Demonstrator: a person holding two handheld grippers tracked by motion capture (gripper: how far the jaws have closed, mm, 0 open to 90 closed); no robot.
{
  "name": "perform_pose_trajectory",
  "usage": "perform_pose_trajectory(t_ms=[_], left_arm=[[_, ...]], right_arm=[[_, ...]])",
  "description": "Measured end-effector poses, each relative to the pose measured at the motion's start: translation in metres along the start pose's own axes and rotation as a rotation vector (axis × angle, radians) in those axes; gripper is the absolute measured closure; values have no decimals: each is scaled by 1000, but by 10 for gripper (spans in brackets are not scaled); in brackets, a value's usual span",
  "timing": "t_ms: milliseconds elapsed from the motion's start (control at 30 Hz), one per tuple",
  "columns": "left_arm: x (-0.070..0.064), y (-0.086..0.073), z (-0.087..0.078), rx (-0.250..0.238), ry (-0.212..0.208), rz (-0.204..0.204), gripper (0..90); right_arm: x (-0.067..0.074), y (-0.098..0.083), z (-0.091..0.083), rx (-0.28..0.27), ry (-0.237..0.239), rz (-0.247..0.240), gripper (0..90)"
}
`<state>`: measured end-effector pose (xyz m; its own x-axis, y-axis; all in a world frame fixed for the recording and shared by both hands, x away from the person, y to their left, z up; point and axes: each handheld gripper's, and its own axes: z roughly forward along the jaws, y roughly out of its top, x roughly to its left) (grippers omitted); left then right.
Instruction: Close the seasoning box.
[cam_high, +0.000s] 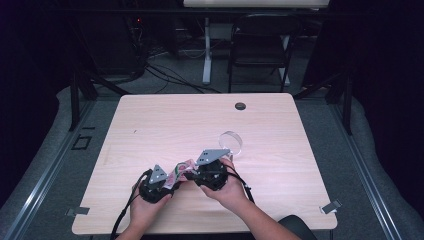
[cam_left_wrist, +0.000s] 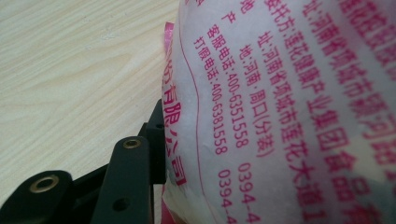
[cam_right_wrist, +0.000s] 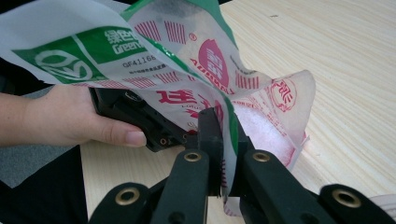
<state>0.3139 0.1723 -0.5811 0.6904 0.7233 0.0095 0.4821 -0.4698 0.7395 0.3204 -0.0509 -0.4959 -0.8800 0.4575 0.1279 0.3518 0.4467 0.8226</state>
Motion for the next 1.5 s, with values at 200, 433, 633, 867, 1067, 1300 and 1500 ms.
perform_pose_trajectory(t_ms=[200,433,633,867,1067,1300,1500], left_arm=[[1,2,-3,9,10,20,581],[4,5,-7,8,33,27,586],[8,9,-12,-19,41,15,590],[14,13,-14,-33,65,21,591],[18,18,-15,-46,76,16,592],[22,24,-13,-59,74,10,594],[23,26,-14,-69,76,11,595]], right_arm=[[-1,1,-2,-14,10,6,884],[-4,1,-6,-48,19,19,802],[-6,2,-13,-77,21,26,720],[-7,3,-26,-99,17,28,633],[-12,11,-36,-81,-11,18,585],[-21,34,-51,-75,-64,8,594],[-34,48,-65,-159,-102,34,587]])
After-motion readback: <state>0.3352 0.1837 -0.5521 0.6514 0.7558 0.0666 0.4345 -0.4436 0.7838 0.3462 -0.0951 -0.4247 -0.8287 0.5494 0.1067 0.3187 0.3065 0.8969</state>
